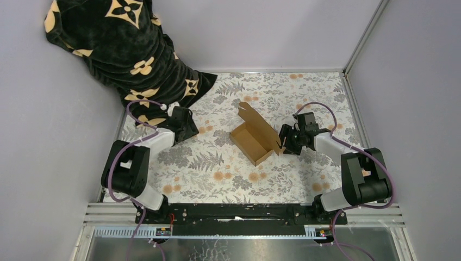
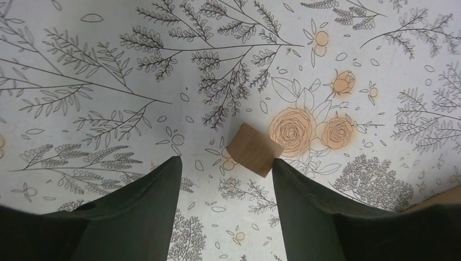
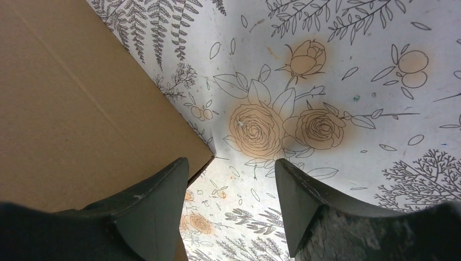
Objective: Fold the paper box
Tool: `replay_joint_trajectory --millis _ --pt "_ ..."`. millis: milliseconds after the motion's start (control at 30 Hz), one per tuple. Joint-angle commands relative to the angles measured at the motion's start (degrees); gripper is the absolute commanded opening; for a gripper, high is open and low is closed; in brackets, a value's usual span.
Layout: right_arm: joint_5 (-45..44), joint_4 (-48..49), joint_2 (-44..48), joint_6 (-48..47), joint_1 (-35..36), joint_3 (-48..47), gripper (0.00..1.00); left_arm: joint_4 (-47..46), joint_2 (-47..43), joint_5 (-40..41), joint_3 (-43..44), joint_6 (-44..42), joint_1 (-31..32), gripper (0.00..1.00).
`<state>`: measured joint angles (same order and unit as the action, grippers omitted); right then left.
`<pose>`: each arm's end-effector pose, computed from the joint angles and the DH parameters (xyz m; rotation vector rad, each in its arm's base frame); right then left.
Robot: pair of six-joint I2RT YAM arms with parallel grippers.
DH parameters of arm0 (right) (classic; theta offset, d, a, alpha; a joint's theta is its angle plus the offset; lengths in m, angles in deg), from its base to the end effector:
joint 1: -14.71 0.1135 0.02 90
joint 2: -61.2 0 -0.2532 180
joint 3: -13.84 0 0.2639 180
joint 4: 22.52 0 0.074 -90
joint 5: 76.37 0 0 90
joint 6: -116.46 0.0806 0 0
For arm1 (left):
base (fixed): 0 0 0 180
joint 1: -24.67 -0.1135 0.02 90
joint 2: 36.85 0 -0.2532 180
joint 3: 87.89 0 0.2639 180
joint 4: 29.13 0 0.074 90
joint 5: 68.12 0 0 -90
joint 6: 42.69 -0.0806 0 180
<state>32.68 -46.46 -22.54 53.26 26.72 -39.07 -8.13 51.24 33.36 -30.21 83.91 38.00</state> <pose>0.2935 0.0893 0.1073 0.1963 2.5835 0.6824 0.3293 -0.0615 0.1134 -0.5778 2.3792 -0.1386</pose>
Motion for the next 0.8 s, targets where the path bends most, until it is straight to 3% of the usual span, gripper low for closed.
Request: replay_joint_trajectory --millis 0,767 --pt "-0.4 0.6 -0.1 -0.1 0.4 -2.0 0.67 -4.4 2.9 -1.3 1.4 -1.7 -0.5 0.68" --pt "0.9 2.3 -0.6 -0.5 0.4 -0.8 0.67 -4.4 7.7 -2.2 7.2 -1.9 -0.5 0.65"
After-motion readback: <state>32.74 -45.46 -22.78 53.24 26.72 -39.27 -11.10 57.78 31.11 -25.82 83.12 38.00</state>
